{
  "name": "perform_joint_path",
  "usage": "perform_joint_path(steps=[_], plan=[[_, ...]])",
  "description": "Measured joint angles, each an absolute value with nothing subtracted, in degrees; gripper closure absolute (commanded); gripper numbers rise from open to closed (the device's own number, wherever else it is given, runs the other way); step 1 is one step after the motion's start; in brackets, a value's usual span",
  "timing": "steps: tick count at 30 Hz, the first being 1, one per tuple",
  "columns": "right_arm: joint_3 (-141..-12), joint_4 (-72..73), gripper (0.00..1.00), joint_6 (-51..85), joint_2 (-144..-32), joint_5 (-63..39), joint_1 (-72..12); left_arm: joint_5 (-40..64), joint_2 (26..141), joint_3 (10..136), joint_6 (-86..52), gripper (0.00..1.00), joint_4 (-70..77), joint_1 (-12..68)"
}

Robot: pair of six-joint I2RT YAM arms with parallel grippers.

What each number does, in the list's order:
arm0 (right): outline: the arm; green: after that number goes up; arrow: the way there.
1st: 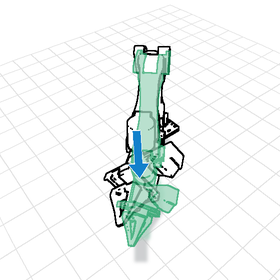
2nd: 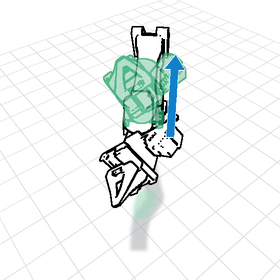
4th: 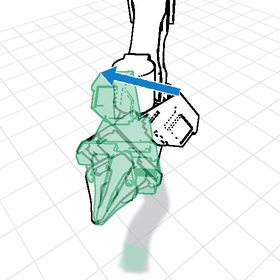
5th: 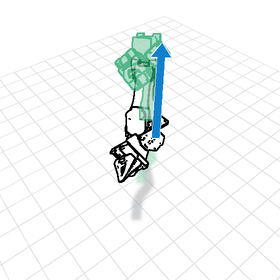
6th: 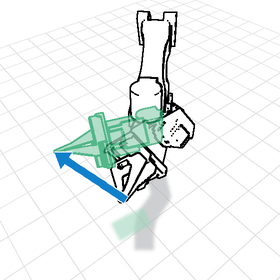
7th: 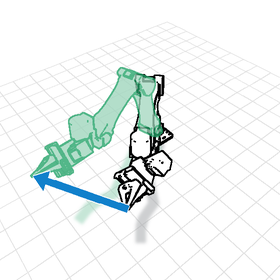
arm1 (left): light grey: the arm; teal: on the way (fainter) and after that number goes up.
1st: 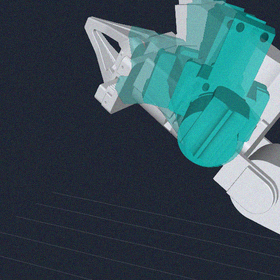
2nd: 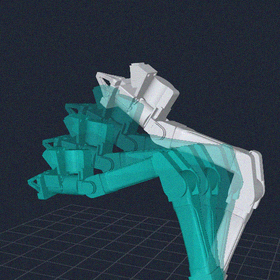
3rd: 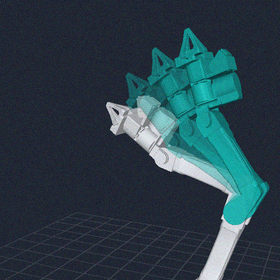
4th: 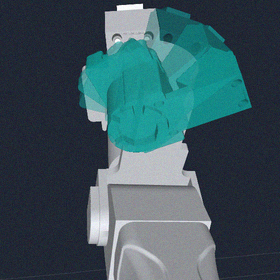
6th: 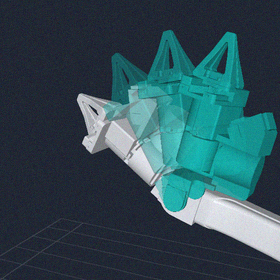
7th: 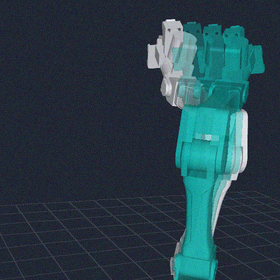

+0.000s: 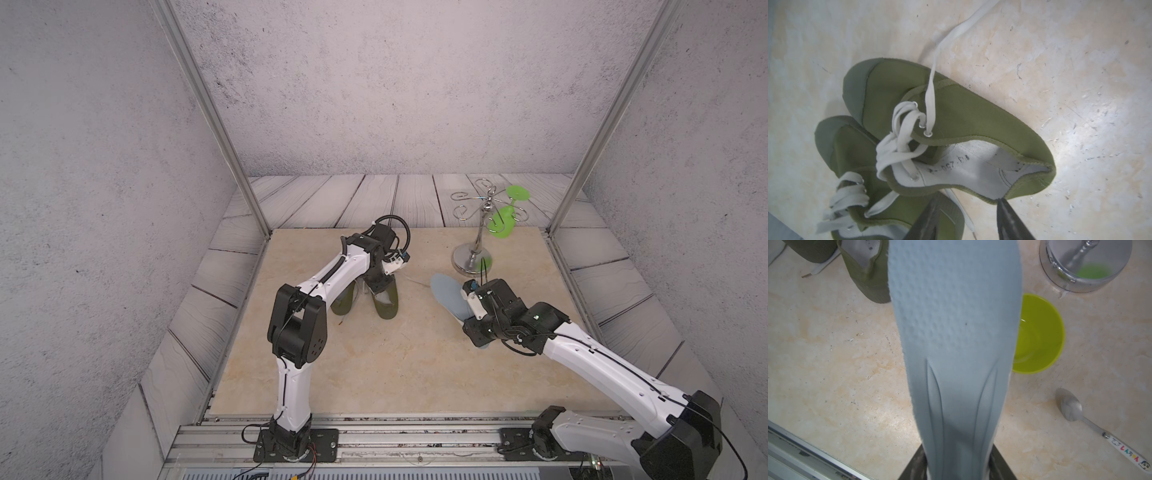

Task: Insert the insole into the shoe
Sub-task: Pick up the shoe at the center of the board.

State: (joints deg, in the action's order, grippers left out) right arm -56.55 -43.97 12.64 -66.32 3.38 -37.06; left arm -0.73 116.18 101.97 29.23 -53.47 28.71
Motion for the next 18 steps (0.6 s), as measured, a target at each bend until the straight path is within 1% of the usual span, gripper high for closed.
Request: perform_joint_path(steps=[4, 6, 8, 18], plan=[[-56.6, -43.9, 0.57, 12.3, -66.5, 3.0, -36.9, -1.7, 118.2, 102.0, 31.3, 0.59, -51.8, 28.7], [-56.6, -43.9, 0.57, 12.1, -66.7, 2.9, -36.6, -2.4, 119.5, 102.2, 32.1, 0.61, -51.5, 28.7], [-56.6, -43.9, 0.57, 11.9, -66.7, 2.9, -36.4, -3.3, 121.0, 102.8, 32.9, 0.62, -51.5, 28.7], [-57.0, -44.0, 0.57, 11.3, -67.4, 2.2, -35.0, -7.9, 123.3, 103.0, 34.9, 0.61, -47.6, 28.9]])
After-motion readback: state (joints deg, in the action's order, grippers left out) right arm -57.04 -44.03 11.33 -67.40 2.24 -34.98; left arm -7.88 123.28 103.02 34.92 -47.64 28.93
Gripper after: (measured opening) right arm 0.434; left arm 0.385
